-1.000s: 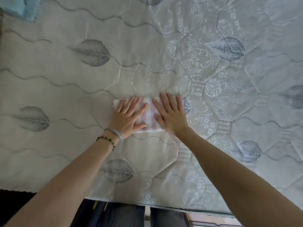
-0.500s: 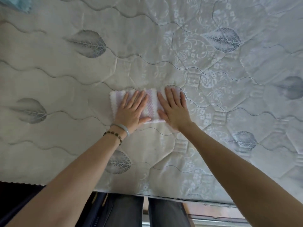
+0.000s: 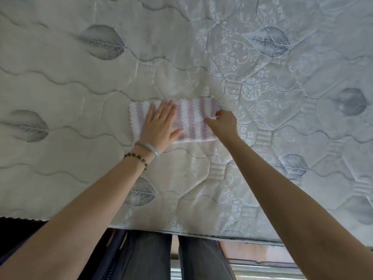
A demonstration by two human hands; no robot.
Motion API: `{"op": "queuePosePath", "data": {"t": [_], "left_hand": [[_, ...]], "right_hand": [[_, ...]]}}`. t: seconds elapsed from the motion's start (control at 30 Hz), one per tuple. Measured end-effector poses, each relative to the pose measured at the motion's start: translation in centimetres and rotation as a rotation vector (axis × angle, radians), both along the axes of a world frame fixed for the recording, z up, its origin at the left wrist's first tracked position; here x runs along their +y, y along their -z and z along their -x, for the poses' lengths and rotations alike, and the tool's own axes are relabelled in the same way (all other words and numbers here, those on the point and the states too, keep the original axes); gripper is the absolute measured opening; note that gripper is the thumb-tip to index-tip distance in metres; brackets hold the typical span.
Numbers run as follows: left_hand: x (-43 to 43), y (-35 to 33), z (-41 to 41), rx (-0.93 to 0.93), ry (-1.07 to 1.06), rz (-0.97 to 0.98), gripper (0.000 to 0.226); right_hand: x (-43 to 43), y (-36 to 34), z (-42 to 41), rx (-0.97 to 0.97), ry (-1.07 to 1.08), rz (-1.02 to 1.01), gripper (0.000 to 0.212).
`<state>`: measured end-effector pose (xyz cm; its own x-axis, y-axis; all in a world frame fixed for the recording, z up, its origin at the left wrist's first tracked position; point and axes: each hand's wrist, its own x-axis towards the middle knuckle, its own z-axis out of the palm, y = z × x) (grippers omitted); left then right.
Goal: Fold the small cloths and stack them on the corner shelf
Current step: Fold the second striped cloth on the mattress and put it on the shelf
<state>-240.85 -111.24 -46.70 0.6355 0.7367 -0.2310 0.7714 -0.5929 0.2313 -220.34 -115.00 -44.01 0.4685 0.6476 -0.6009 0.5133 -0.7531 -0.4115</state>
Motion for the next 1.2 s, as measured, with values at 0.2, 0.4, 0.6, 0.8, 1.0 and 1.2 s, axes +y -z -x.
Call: {"op": "queuePosePath", "data": {"t": [0.2, 0.4, 0.6, 0.8, 1.0, 1.2], "left_hand": [[0.4, -4.4, 2.1, -0.607, -0.762, 0.465, 0.024], [1.1, -8.5, 2.0, -0.971, -1.086, 1.018, 0.006], [2.2, -8.3, 3.6, -0.84, -1.14, 0.976, 0.018], [2.4, -6.5, 6.7, -0.676, -1.011, 0.761, 0.011], [2.2, -5.4, 6.7, -0.579, -1.028, 0.509, 0.01], [1.3, -2.9, 7.9, -0.327, -0.679, 0.143, 0.056]], "right_hand": [[0.2, -3.8, 1.6, 0.202, 0.152, -0.143, 0.019], [1.5, -6.1, 8.6, 0.396, 0.081, -0.313, 0.037], [2.4, -5.9, 12.1, 0.511, -0.112, -0.332, 0.044], [0.8, -4.2, 10.8, 0.202, -0.388, -0.588, 0.035], [0.6, 0.9, 10.6, -0.238, -0.9, -0.457, 0.057], [0.9, 2.6, 10.0, -0.362, -1.048, -0.326, 0.064]]}}
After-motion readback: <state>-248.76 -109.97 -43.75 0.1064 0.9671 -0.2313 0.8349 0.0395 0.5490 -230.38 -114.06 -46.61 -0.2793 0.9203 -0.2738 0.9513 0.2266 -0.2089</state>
